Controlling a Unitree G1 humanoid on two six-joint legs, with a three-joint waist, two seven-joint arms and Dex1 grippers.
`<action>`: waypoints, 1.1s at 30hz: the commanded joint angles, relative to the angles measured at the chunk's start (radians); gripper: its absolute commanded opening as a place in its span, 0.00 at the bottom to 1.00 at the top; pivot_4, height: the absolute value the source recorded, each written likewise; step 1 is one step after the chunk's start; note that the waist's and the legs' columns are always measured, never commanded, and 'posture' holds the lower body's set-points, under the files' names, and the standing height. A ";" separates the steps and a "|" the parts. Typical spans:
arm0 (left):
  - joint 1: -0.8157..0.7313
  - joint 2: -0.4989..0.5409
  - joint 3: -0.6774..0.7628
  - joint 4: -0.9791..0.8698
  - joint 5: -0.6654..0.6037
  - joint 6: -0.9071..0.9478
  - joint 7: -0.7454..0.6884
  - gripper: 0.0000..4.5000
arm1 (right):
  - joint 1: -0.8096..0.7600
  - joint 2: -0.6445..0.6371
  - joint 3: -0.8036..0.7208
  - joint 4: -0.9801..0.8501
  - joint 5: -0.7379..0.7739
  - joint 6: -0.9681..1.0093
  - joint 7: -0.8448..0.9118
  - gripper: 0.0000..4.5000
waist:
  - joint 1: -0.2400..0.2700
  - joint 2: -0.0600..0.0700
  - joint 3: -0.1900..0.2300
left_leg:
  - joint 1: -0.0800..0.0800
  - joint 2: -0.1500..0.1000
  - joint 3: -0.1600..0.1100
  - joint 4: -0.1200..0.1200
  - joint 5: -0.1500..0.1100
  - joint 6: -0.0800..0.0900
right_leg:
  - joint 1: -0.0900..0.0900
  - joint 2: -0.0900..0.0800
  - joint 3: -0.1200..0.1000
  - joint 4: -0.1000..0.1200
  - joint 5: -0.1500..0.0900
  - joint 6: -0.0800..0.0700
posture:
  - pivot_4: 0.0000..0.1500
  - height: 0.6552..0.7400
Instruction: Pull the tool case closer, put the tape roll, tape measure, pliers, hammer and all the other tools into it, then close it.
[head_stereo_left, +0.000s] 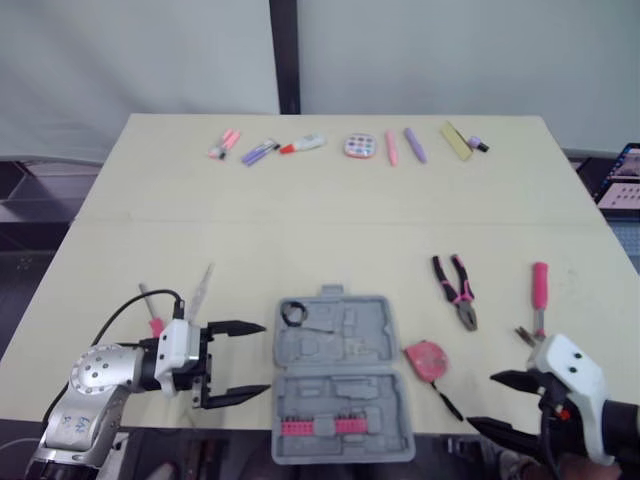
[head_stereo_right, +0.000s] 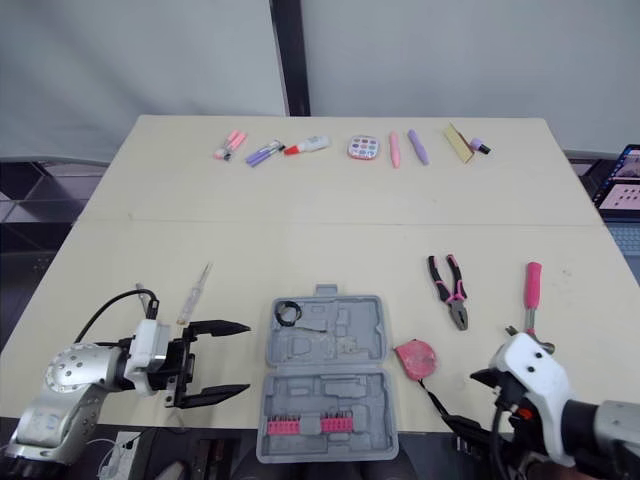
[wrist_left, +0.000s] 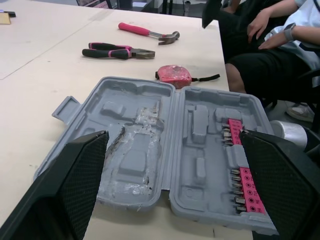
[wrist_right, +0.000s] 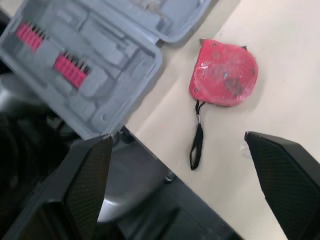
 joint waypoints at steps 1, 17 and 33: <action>0.000 -0.003 0.012 -0.037 -0.011 -0.009 0.011 1.00 | -0.007 0.001 -0.008 0.083 -0.079 -0.236 0.106 0.99 | 0.000 0.000 0.000 | 0.000 0.000 0.000 0.000 0.000 0.000 | 0.001 0.000 0.000 0.000 0.000 0.000 | 1.00 0.92; 0.034 0.017 0.040 -0.110 -0.015 0.022 0.045 1.00 | -0.749 -0.194 0.747 0.747 -0.479 -0.999 0.543 0.99 | -0.002 0.003 0.004 | 0.003 0.003 0.002 0.000 0.000 0.000 | 0.005 0.001 -0.002 -0.007 0.000 0.000 | 1.00 0.92; 0.098 0.019 0.080 -0.149 -0.011 0.018 0.069 1.00 | -1.041 -0.032 1.026 1.028 -0.624 -1.159 0.539 0.99 | -0.003 0.003 0.005 | 0.002 0.003 0.001 0.002 0.000 0.000 | 0.003 0.000 -0.003 -0.006 0.000 0.000 | 1.00 0.92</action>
